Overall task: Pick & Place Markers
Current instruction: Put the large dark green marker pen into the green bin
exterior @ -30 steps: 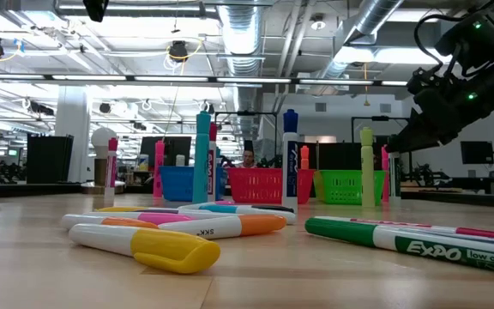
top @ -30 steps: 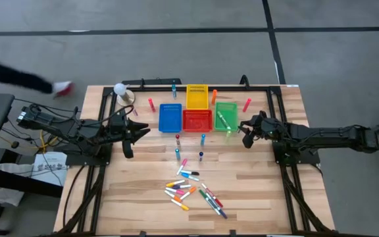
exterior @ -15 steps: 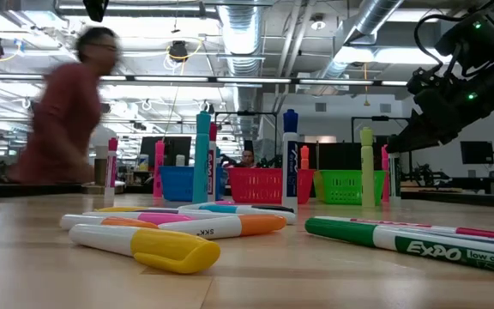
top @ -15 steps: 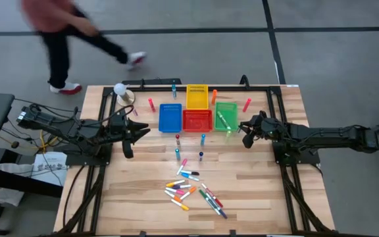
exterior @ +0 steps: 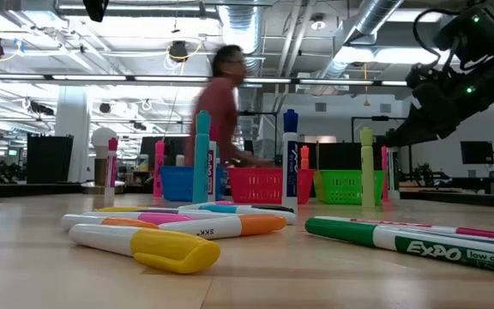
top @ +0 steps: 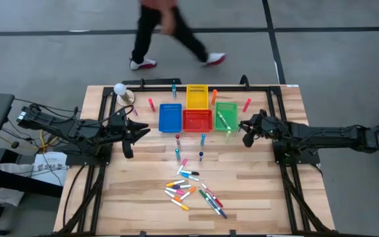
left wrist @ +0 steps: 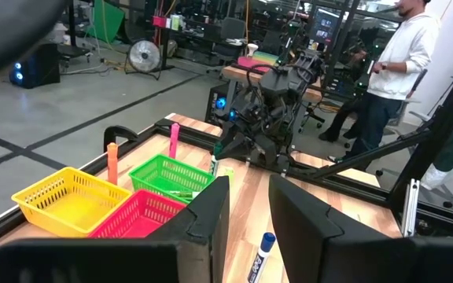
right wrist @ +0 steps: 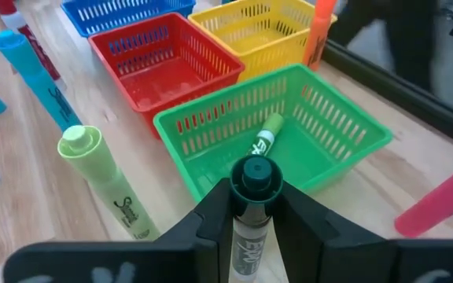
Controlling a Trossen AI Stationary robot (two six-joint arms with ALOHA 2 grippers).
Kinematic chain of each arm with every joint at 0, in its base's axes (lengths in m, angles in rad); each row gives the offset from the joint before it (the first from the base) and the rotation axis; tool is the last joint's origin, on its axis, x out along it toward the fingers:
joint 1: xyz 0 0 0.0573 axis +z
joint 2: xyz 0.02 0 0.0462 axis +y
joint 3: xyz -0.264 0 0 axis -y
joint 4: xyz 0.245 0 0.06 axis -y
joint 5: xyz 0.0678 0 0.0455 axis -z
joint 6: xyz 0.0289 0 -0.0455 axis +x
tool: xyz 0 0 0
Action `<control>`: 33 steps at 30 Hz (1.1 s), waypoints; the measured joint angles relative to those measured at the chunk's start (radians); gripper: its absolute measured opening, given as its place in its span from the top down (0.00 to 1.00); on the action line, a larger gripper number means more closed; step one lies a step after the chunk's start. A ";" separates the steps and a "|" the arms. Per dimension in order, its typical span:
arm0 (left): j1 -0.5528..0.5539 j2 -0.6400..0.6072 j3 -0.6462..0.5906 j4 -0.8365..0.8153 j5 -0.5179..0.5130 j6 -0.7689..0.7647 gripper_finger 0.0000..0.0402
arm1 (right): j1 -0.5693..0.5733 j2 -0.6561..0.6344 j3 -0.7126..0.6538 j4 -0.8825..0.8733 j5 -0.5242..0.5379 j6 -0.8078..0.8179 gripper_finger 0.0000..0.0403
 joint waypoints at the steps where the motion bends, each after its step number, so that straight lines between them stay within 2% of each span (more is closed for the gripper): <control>1: 0.000 0.000 0.000 0.000 0.000 0.000 0.77 | 0.000 0.000 0.008 -0.010 0.000 -0.007 0.83; 16: 0.000 0.000 0.000 0.000 0.000 0.000 0.77 | 0.000 0.000 0.164 -0.173 0.004 -0.045 0.83; 26: 0.001 0.000 0.000 0.000 0.000 0.000 0.77 | 0.000 0.004 0.248 -0.173 0.027 -0.124 0.83; 33: 0.001 0.000 0.000 0.000 0.000 0.000 0.77 | -0.001 0.067 0.260 -0.134 0.024 -0.167 0.83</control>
